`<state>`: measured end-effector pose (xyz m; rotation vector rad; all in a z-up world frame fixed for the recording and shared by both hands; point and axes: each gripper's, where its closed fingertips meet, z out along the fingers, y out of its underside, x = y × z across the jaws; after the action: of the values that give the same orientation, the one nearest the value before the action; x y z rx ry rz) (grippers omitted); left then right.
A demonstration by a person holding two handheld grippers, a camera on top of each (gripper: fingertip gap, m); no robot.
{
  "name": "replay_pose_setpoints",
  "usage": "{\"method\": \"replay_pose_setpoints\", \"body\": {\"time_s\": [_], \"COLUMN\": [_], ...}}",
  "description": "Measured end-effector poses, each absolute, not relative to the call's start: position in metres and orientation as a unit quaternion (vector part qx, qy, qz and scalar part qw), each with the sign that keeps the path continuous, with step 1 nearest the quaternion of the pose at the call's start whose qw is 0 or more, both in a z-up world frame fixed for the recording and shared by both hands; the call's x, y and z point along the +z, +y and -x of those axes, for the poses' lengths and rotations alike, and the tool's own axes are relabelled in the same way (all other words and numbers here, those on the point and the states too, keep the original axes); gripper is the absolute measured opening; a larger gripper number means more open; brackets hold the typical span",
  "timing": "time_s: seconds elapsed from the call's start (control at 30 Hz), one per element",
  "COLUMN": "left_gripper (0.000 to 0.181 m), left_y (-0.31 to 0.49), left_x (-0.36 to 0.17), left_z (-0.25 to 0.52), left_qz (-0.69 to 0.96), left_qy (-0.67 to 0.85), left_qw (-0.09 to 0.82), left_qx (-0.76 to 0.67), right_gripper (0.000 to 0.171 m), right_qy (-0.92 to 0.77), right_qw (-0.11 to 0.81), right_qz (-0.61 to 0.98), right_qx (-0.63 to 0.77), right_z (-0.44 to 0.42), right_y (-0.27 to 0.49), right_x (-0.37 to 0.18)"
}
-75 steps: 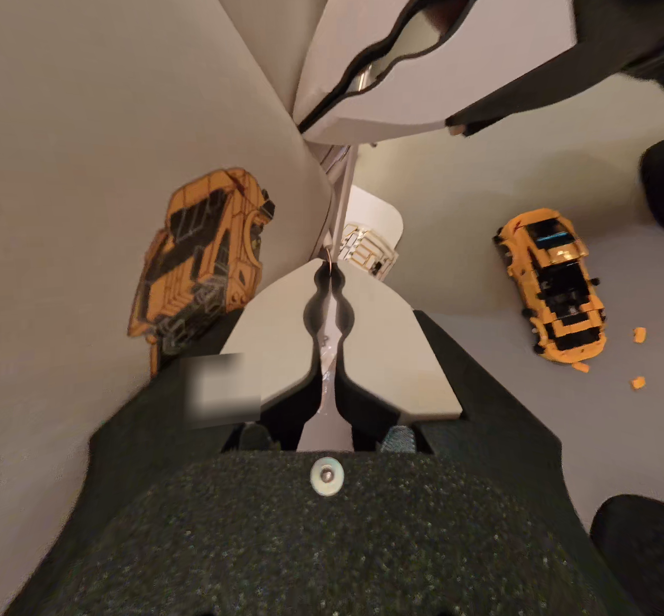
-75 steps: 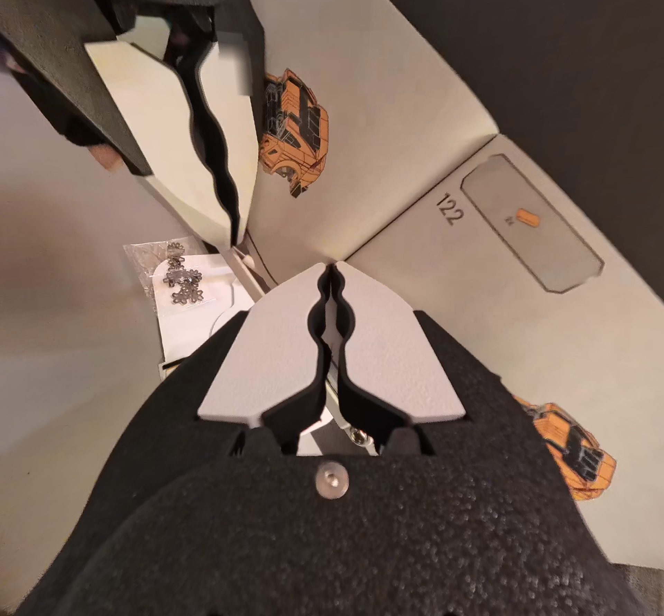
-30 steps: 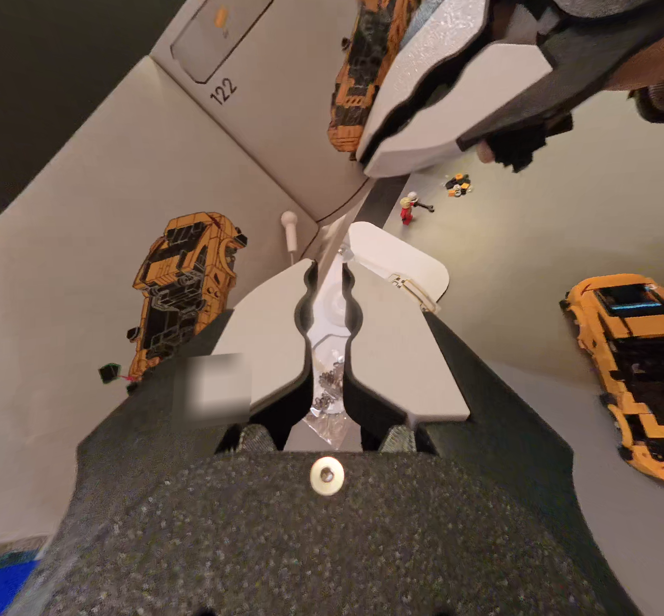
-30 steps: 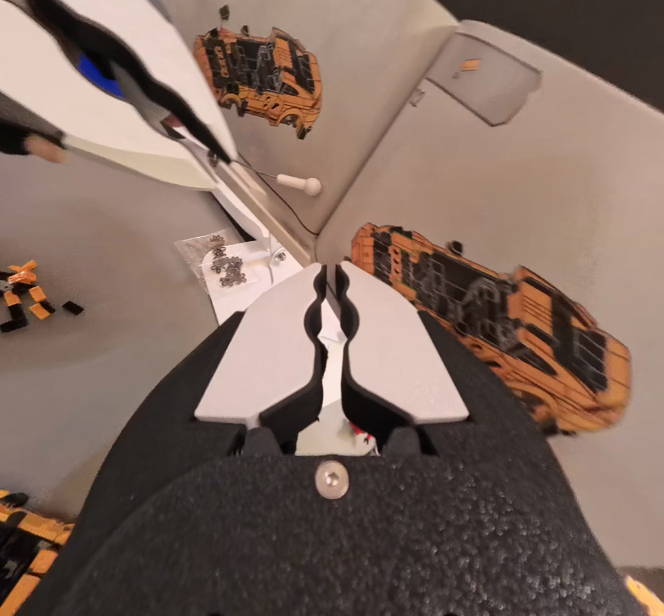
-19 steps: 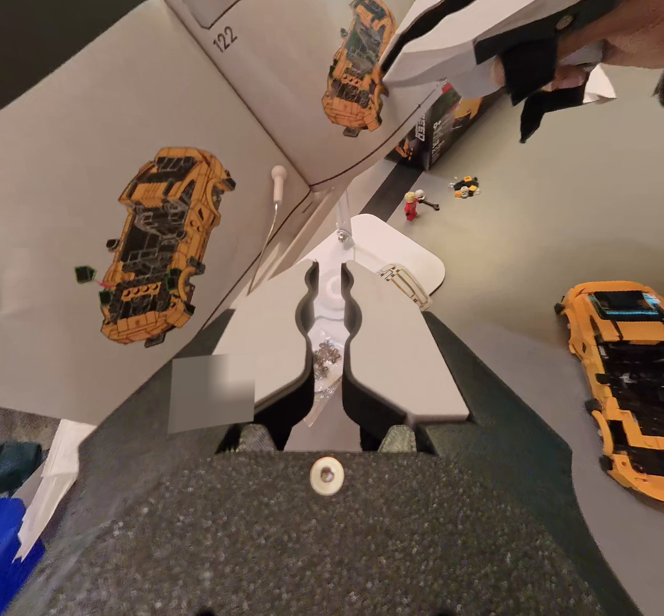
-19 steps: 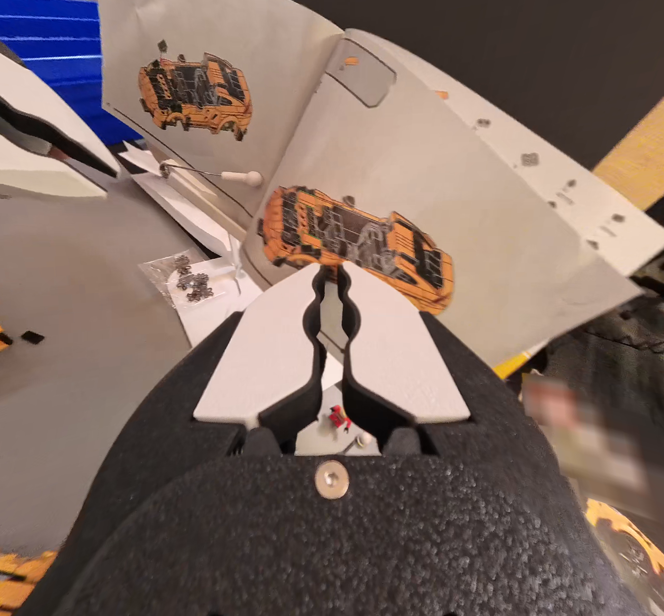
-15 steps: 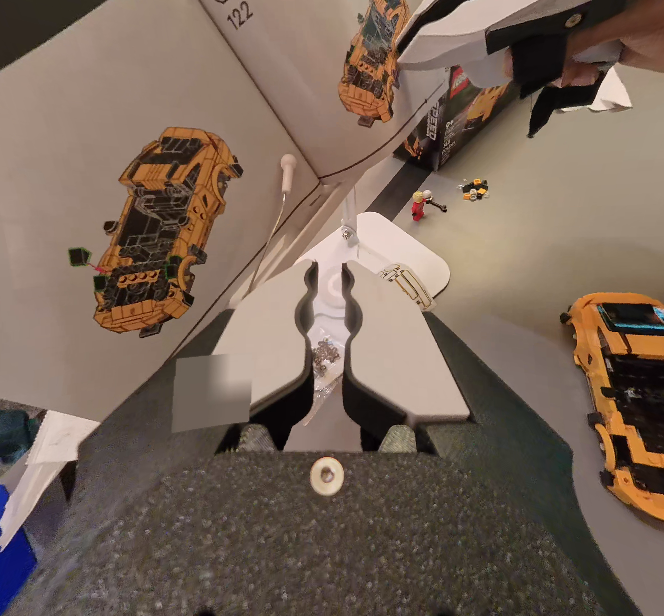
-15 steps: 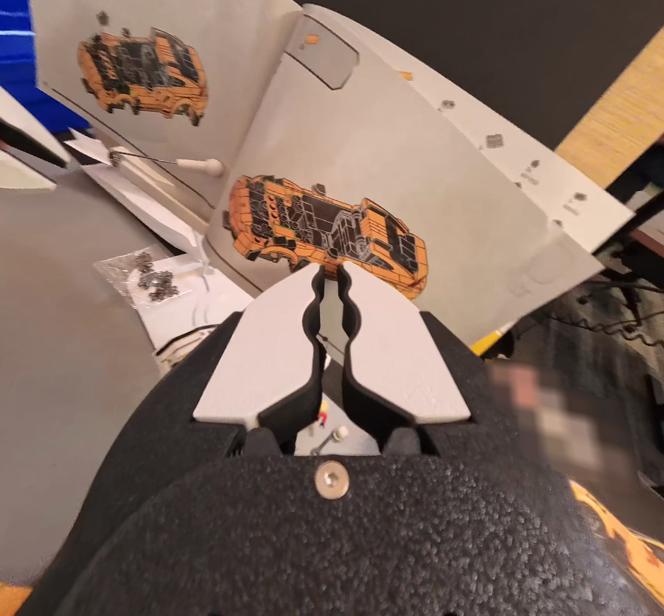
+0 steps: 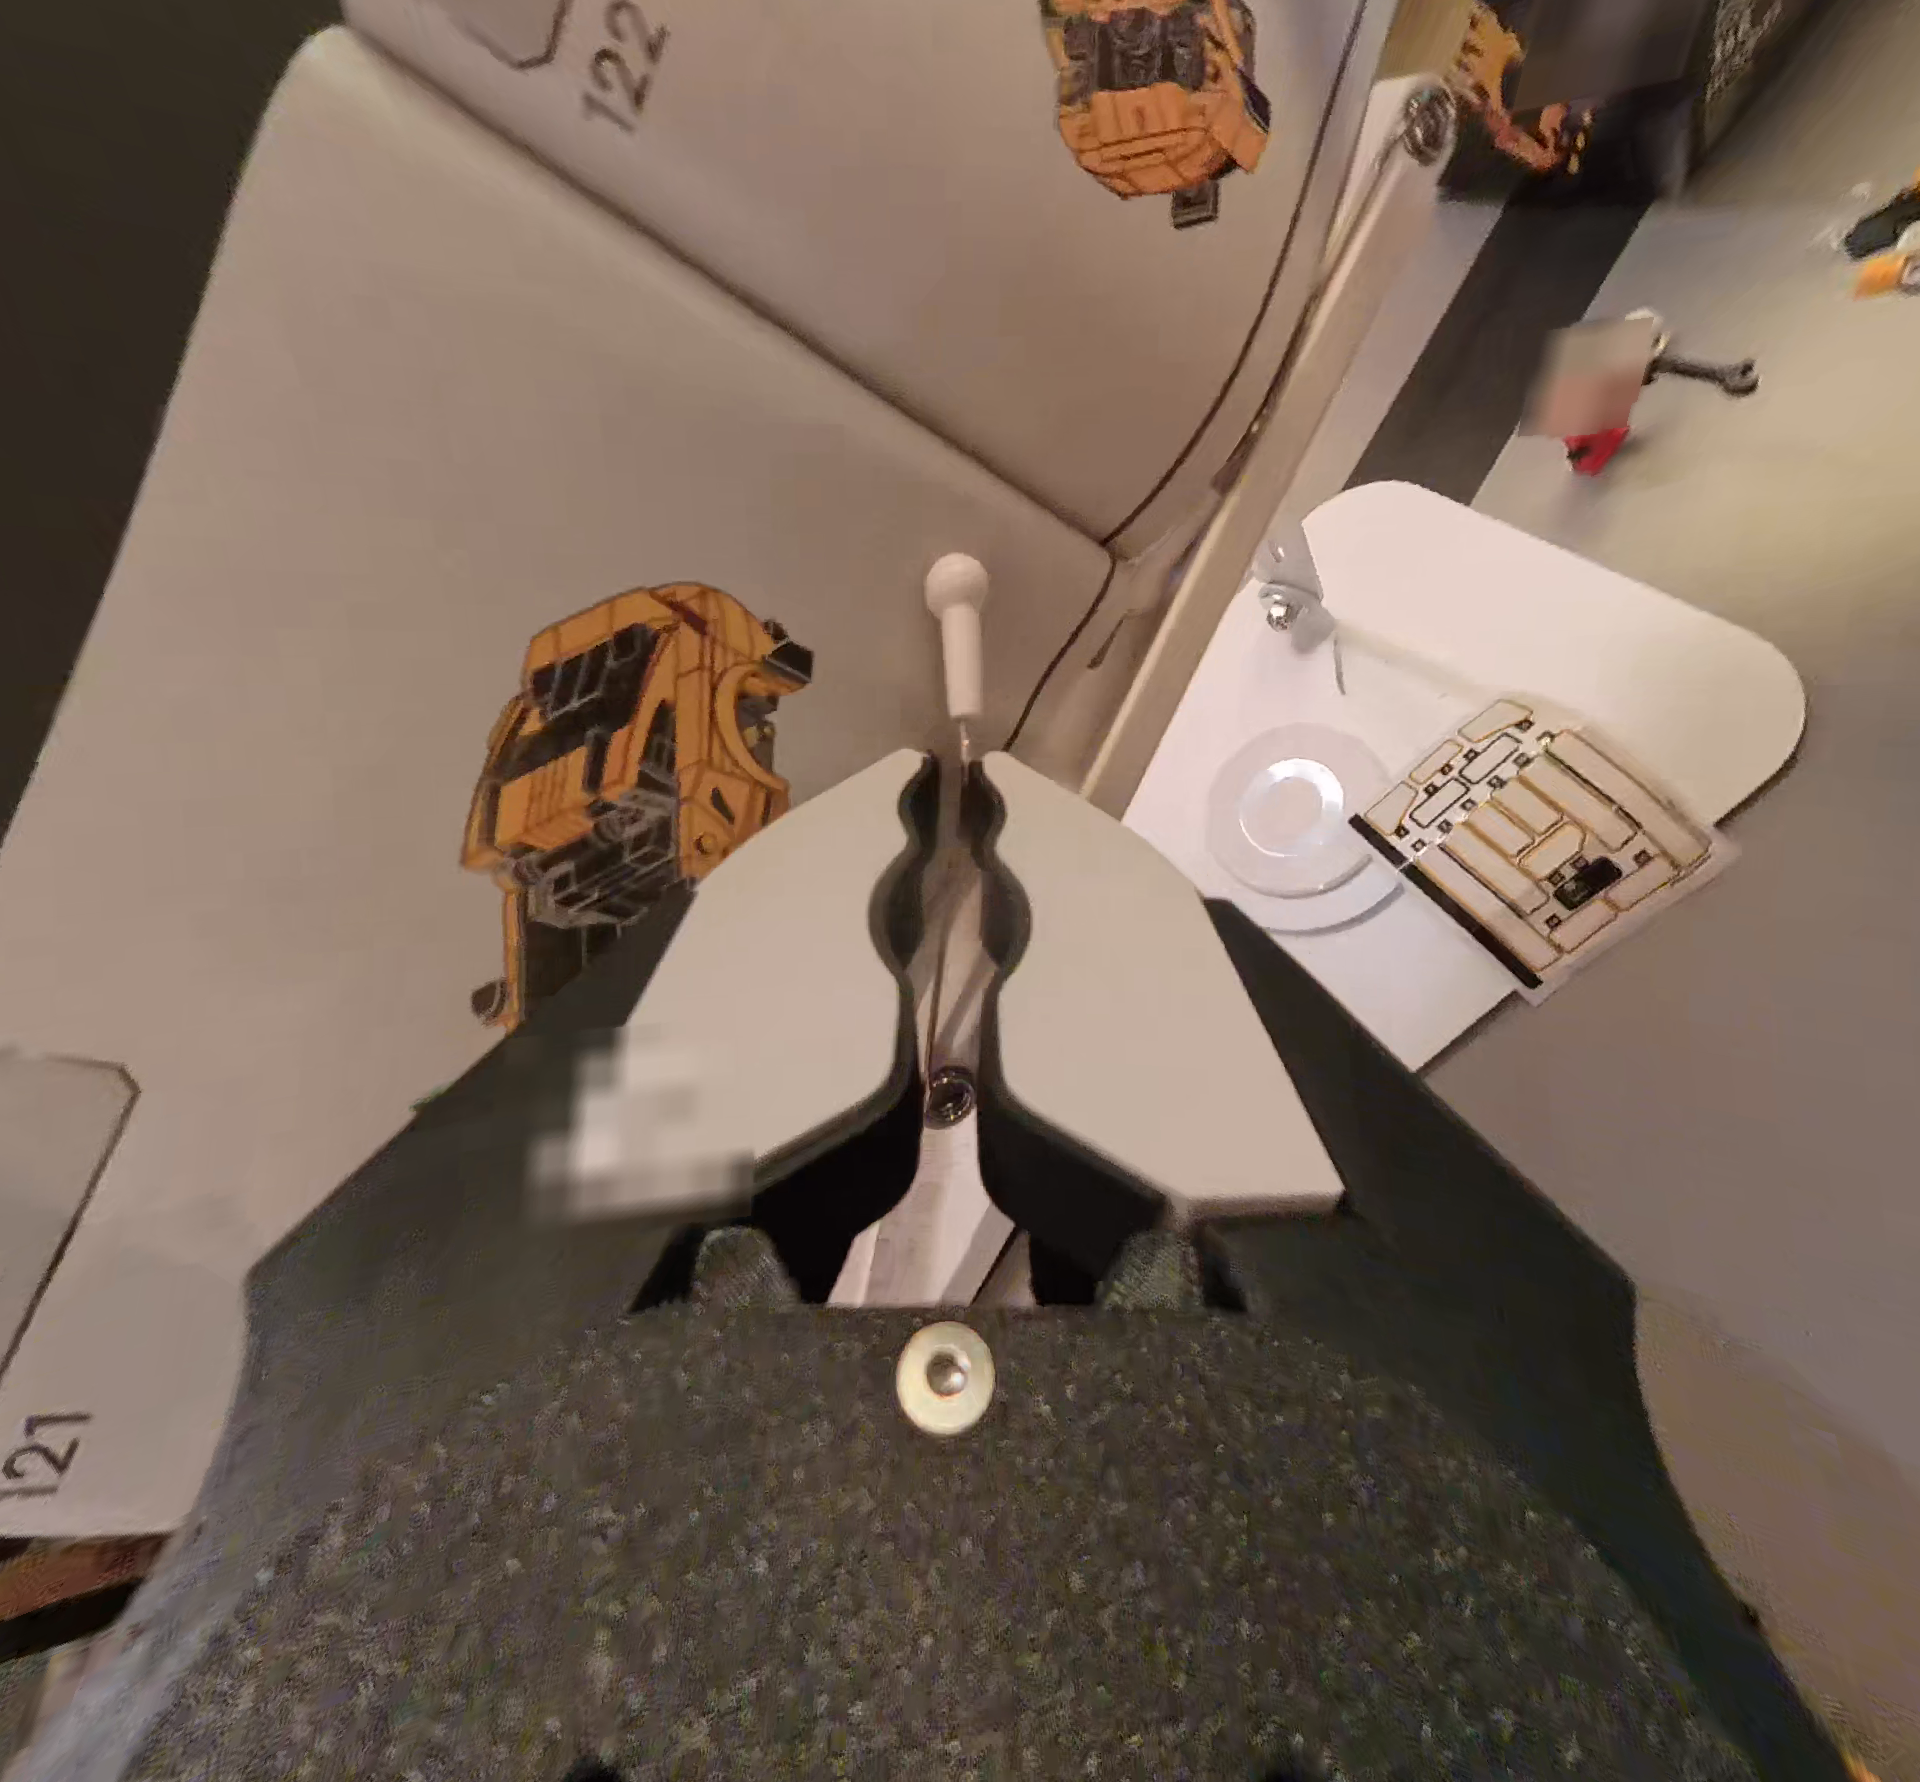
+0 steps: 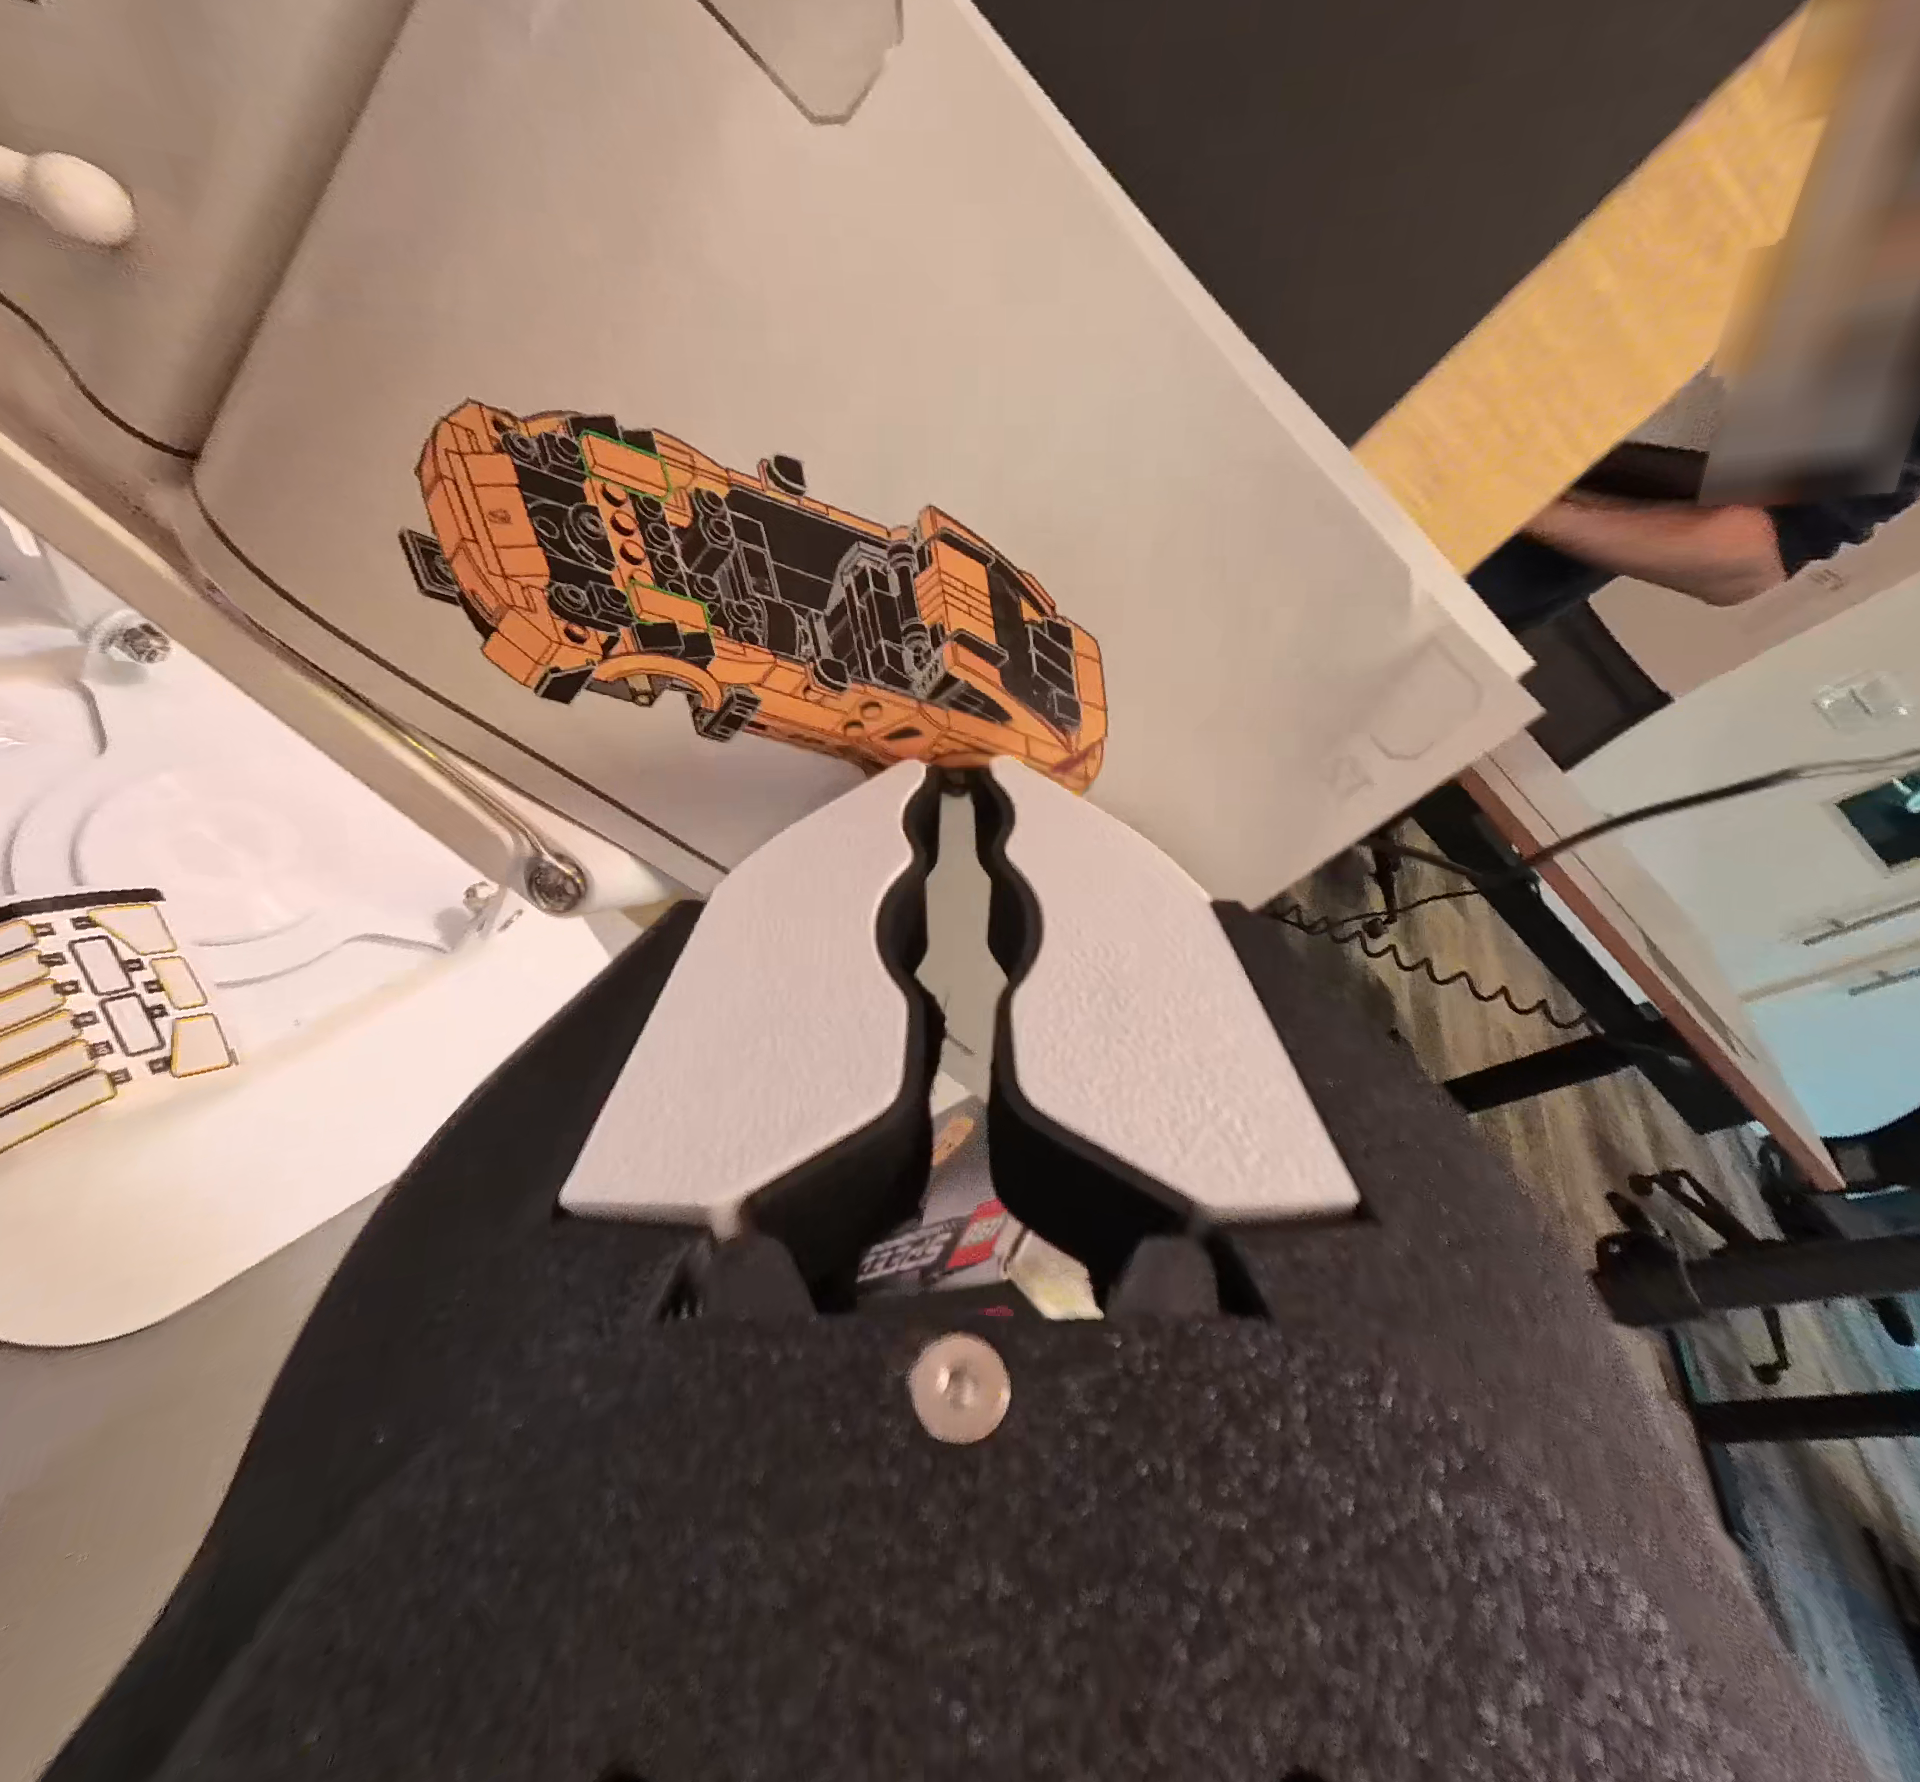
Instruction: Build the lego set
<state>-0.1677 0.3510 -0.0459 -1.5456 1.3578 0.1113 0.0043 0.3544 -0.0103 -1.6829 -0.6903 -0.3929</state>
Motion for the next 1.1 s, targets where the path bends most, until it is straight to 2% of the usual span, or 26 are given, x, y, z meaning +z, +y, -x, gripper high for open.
{"method": "replay_pose_setpoints", "body": {"time_s": [0.23,0.37,0.5,0.63,1.1], "left_gripper": [0.000,0.000,0.000,0.000,0.000], "left_y": [0.349,0.349,0.349,0.348,0.338], "left_x": [-0.049,-0.049,-0.049,-0.050,-0.042], "left_z": [0.167,0.166,0.166,0.166,0.168], "left_qz": [0.638,0.642,0.646,0.643,0.574], "left_qy": [0.565,0.564,0.561,0.564,0.599], "left_qw": [0.521,0.518,0.517,0.518,0.557], "left_qx": [0.043,0.040,0.032,0.024,0.029], "right_gripper": [0.008,0.004,0.004,0.000,0.000], "right_qy": [-0.261,-0.321,-0.406,-0.411,-0.434], "right_qw": [0.588,0.621,0.596,0.568,0.584], "right_qz": [0.747,0.701,0.682,0.691,0.681], "right_qx": [-0.168,-0.142,-0.121,-0.175,-0.085], "right_z": [-0.008,0.057,0.122,0.112,0.138], "right_y": [0.340,0.318,0.322,0.355,0.358], "right_x": [-0.013,0.017,0.008,-0.007,-0.013]}}
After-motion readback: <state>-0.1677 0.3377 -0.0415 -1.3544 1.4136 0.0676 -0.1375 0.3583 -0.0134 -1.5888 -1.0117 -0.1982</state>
